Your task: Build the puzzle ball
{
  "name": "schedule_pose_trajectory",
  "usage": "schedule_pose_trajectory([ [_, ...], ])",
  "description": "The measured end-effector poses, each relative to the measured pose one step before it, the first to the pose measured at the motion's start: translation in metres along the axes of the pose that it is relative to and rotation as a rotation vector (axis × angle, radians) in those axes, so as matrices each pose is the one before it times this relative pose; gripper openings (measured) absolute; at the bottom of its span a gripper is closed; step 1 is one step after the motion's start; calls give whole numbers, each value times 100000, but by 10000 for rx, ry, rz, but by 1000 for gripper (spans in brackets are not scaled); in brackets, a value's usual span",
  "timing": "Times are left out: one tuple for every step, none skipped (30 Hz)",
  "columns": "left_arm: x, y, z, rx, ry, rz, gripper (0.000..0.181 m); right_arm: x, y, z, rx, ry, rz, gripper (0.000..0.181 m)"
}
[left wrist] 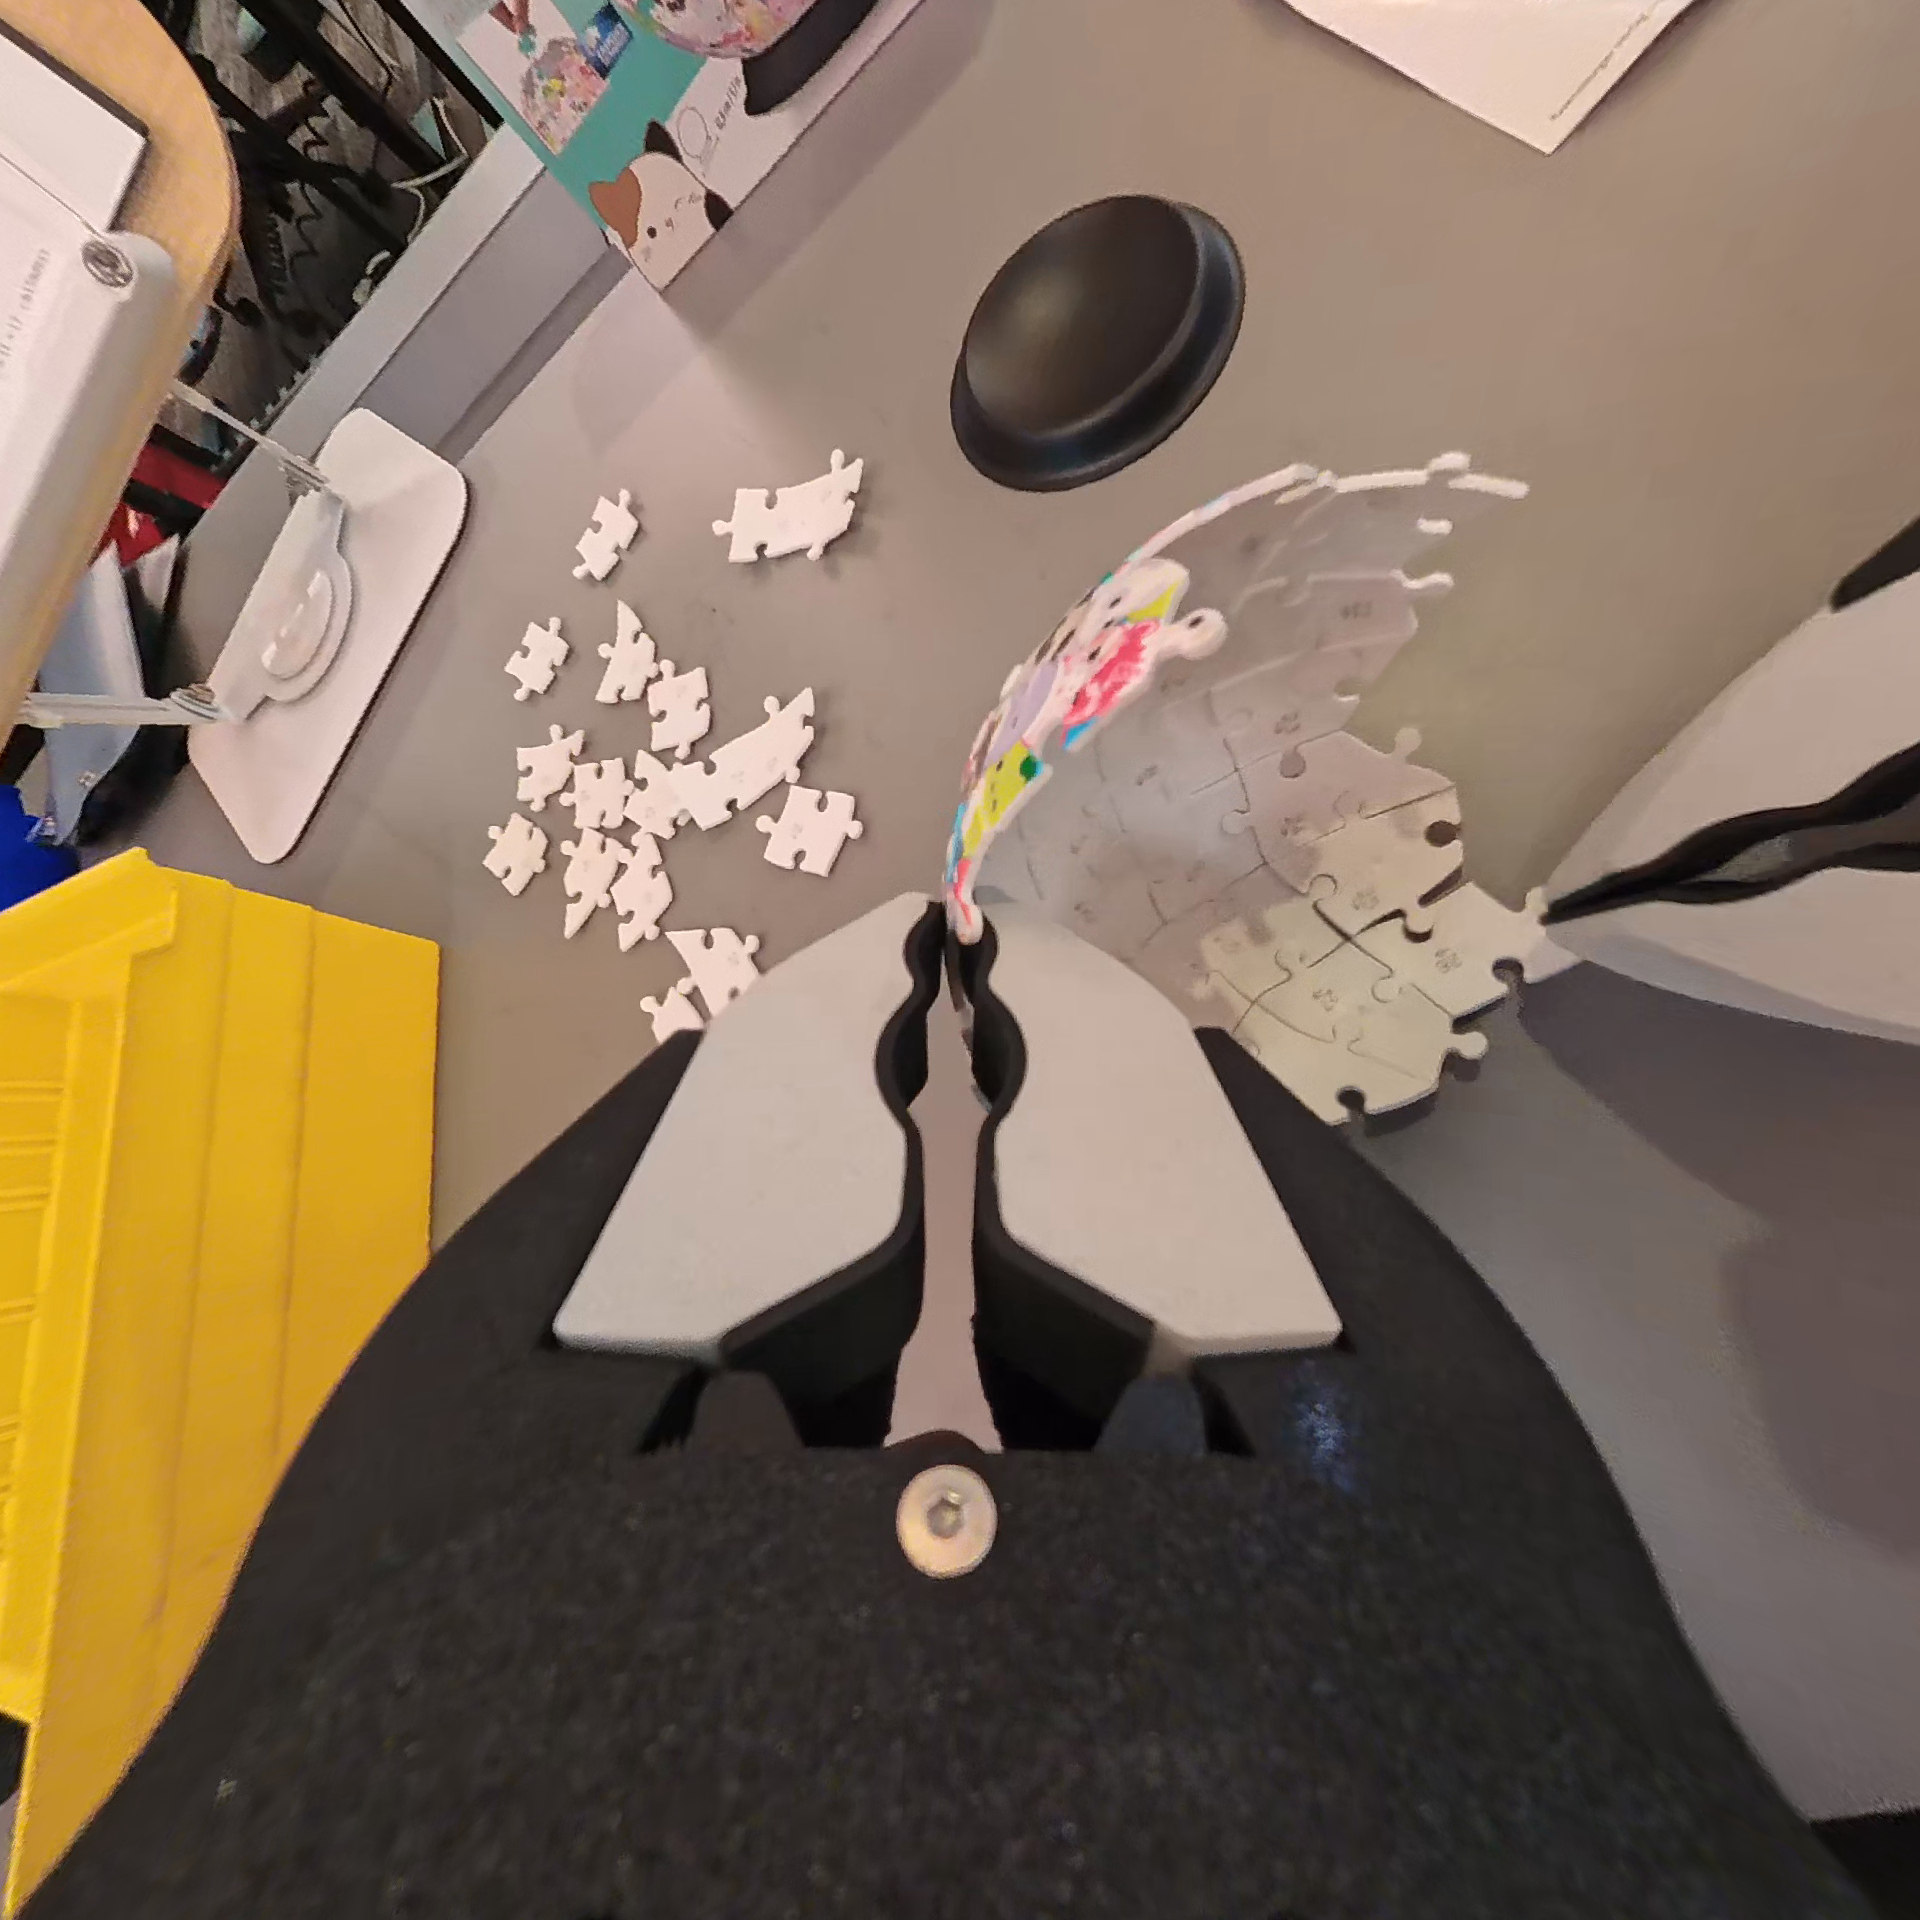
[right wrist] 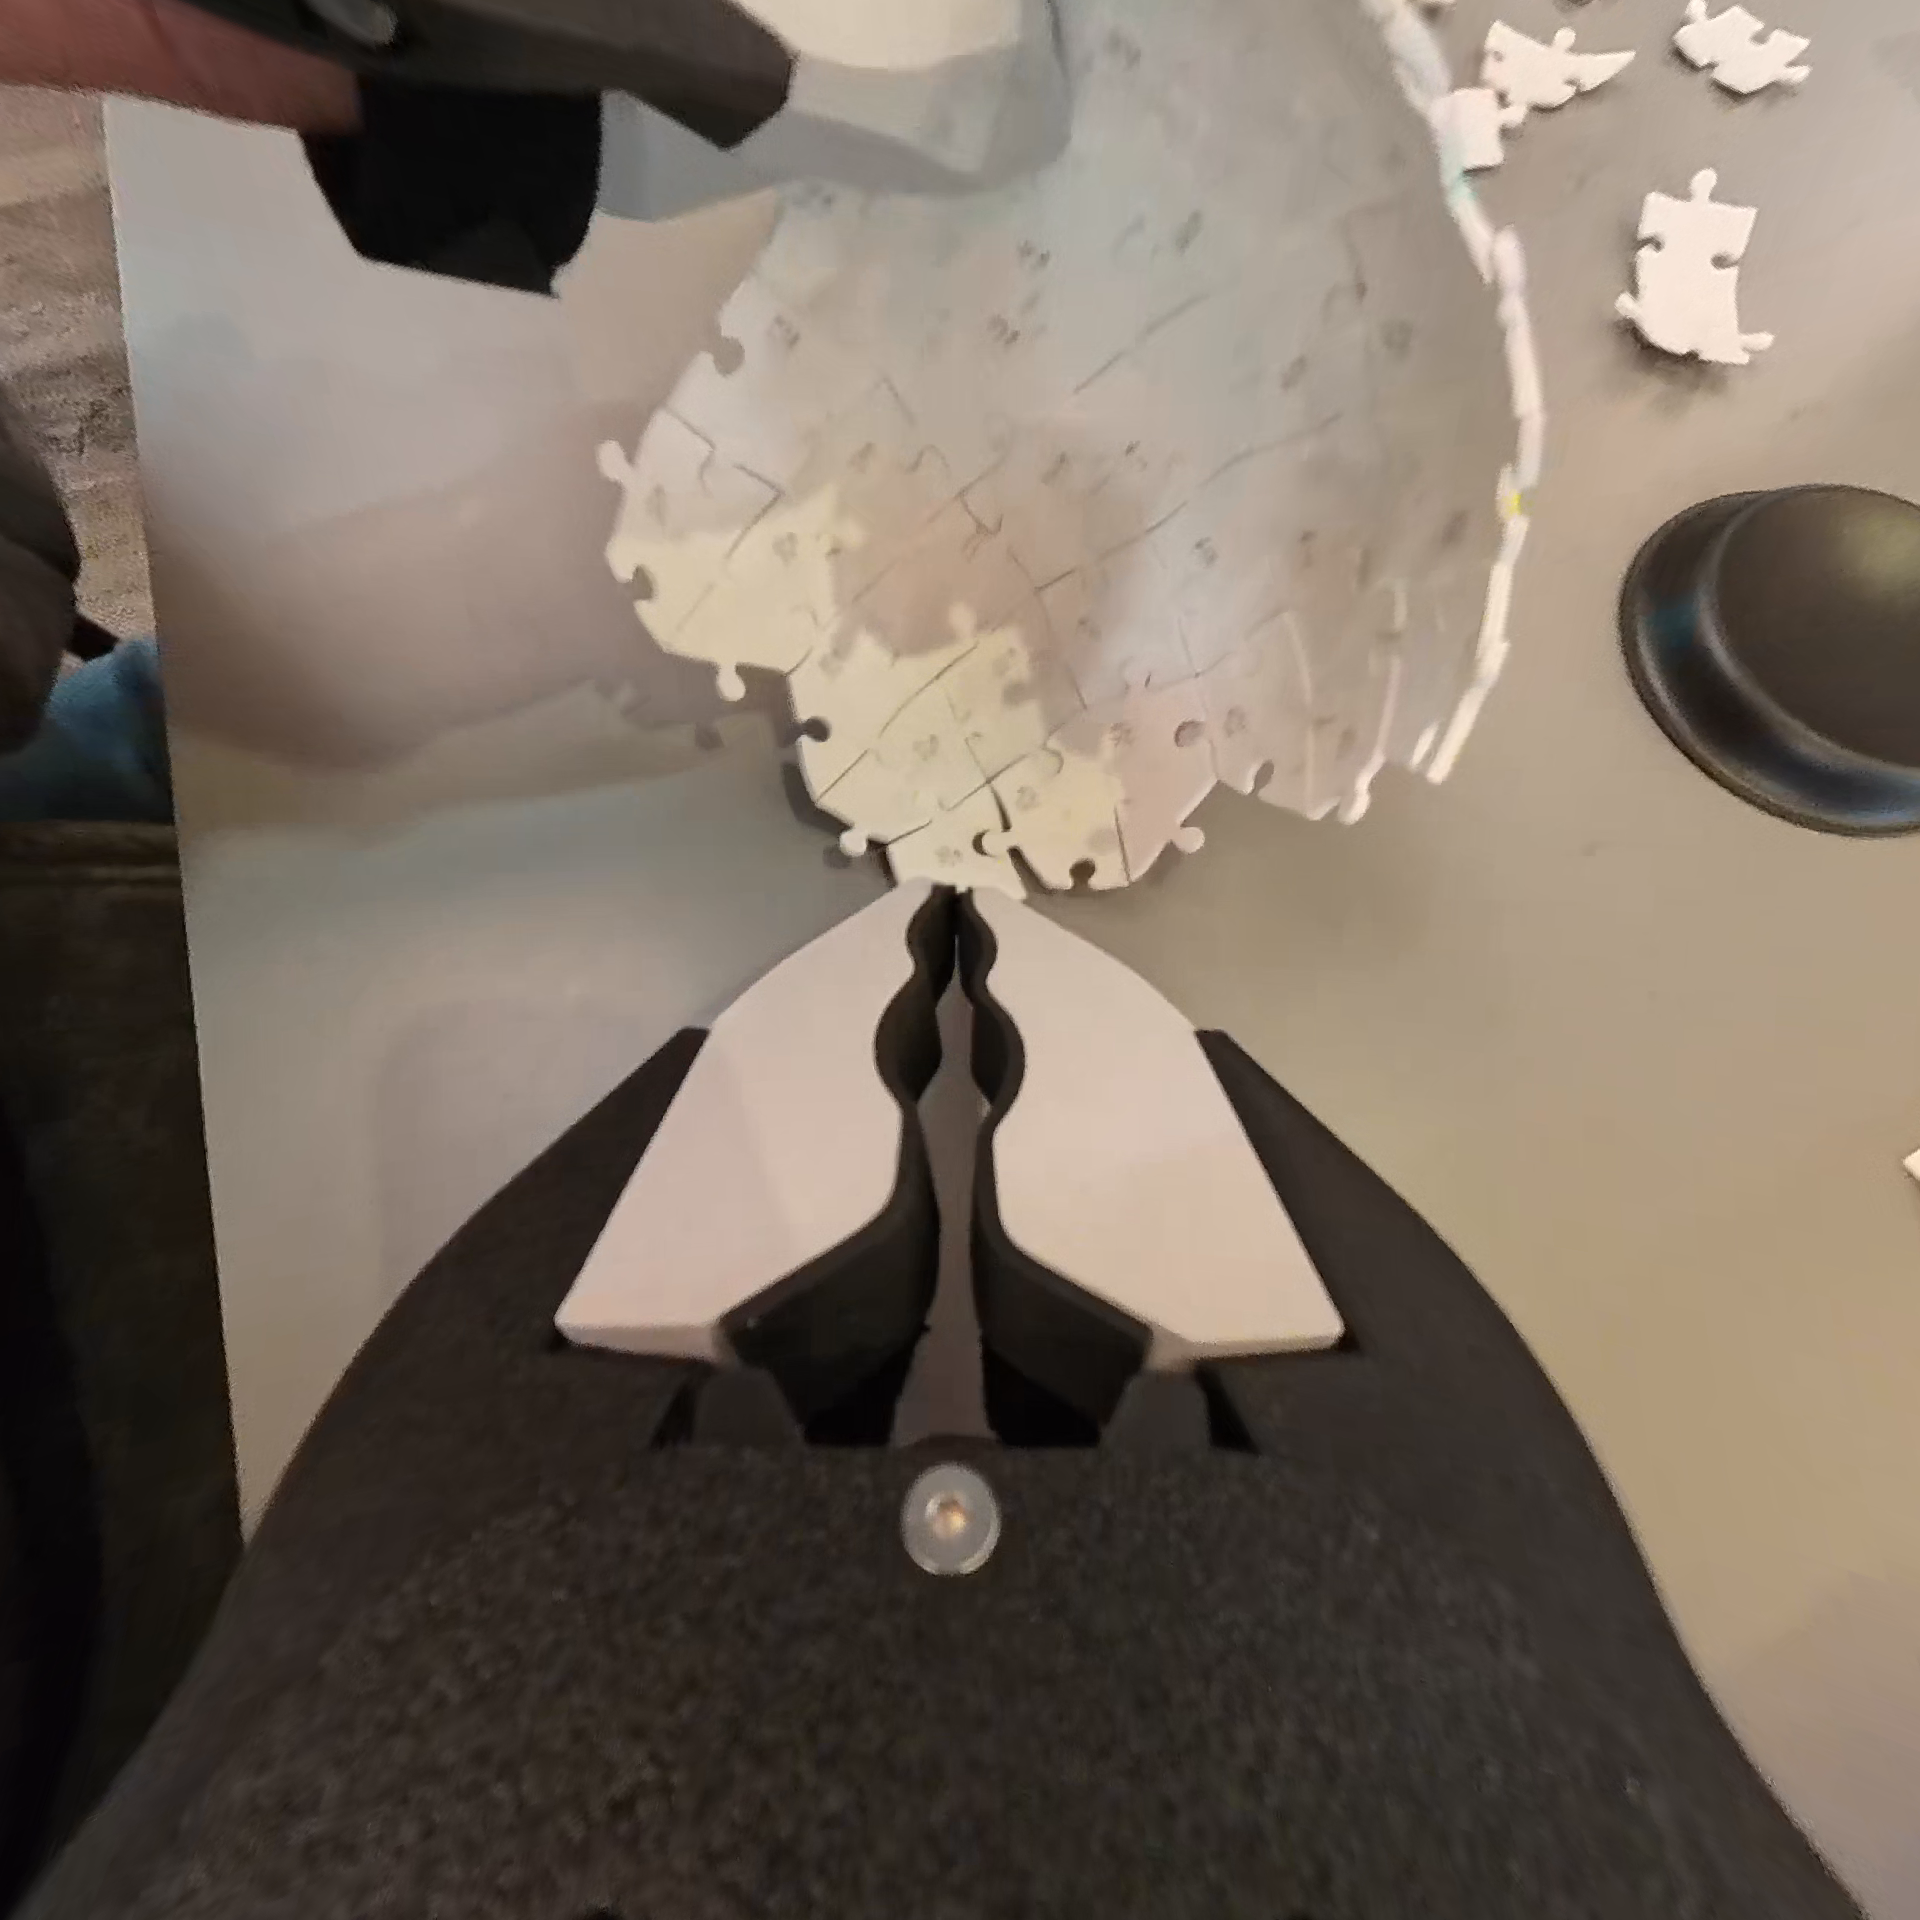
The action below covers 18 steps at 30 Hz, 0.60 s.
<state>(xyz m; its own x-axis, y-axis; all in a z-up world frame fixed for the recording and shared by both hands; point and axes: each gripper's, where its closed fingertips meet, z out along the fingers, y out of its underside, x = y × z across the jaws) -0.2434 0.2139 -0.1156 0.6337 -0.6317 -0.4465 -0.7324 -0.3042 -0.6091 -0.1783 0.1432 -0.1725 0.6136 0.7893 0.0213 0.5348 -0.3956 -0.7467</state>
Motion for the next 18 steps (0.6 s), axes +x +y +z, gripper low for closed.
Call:
schedule_pose_trajectory([
  [-35,-56,-52,103,-72,24,2,206,-222,128,44,89,-3,0],
  [-11,10,-22,113,-60,-4,2,189,-77,261,-27,88,-13,0],
  [39,59,10,114,-42,-22,2,242,75,380,-116,140,-5,0],
  [30,98,32,102,-34,-44,2,125,93,430,-82,100,-40,0],
  [25,111,15,77,-21,-45,2,-34,53,440,-70,30,-57,0],
  [-5,79,-15,88,-21,-56,2,100,93,383,-106,147,-64,0],
  [-16,28,-43,109,-14,-61,2,50,17,288,-71,150,-127,0],
  [-17,51,-35,83,-13,-28,2,-6,40,195,-110,107,-127,0],
  [-54,58,-25,80,-31,-11,2,155,-58,68,-42,204,-75,0],
  [-65,69,-7,84,-37,-13,2,37,-237,-99,120,95,-34,0],
  [-80,79,0,83,-32,-20,2,-170,-193,-301,114,-93,31,0],
  [-78,89,0,57,-13,-34,2,143,-122,-475,146,37,138,0],
  [-54,55,-4,75,15,-63,2,254,-2,-478,154,-6,242,0],
  [-62,73,-8,69,17,-78,2,261,196,-370,28,-71,310,0],
  [-48,123,30,32,3,-55,2,378,339,-212,-101,-3,327,0],
  [-36,92,32,44,-3,-40,2,317,243,-80,-61,-42,301,0],
  [-36,73,19,56,-9,-42,2,40,199,20,-56,-239,375,0],
  [-35,90,12,46,-16,-33,2,-68,259,121,-154,-332,551,0],
])
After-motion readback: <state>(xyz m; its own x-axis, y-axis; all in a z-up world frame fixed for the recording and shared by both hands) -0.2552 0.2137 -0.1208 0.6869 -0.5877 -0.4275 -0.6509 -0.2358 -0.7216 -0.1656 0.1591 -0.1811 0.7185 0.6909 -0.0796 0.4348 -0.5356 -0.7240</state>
